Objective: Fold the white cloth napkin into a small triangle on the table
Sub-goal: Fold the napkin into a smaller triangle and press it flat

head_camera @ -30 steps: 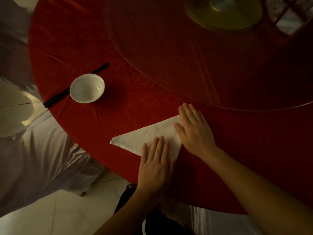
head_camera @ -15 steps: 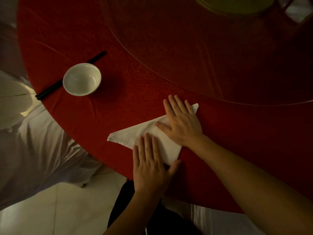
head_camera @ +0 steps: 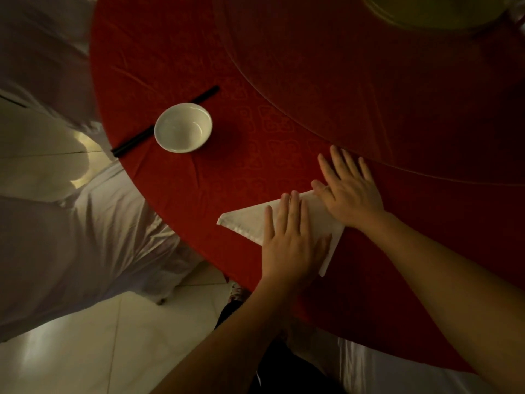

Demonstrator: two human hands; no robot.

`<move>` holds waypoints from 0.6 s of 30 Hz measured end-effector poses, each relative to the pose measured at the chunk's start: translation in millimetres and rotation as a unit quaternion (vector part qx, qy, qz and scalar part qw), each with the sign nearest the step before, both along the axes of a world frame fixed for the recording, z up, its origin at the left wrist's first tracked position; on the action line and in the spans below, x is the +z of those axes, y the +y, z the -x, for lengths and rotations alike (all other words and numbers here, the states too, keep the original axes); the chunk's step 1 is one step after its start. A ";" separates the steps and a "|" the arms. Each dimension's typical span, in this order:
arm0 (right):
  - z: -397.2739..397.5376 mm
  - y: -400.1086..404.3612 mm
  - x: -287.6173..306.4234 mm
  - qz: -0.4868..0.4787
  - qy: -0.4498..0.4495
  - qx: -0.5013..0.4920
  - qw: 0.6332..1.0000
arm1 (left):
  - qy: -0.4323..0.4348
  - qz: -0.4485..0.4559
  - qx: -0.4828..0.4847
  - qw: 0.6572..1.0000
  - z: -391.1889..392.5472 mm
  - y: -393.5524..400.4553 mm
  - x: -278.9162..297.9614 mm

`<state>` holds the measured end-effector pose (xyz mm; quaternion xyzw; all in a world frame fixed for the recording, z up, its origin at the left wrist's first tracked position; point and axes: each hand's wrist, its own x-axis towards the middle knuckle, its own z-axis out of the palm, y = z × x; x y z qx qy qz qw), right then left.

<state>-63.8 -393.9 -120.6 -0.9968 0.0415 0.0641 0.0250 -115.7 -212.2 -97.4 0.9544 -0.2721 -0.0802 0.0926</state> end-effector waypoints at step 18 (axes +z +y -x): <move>49.1 16.3 38.6 -0.153 -0.145 -0.149 0.966 | -0.001 -0.025 0.003 1.000 -7.9 36.4 -0.5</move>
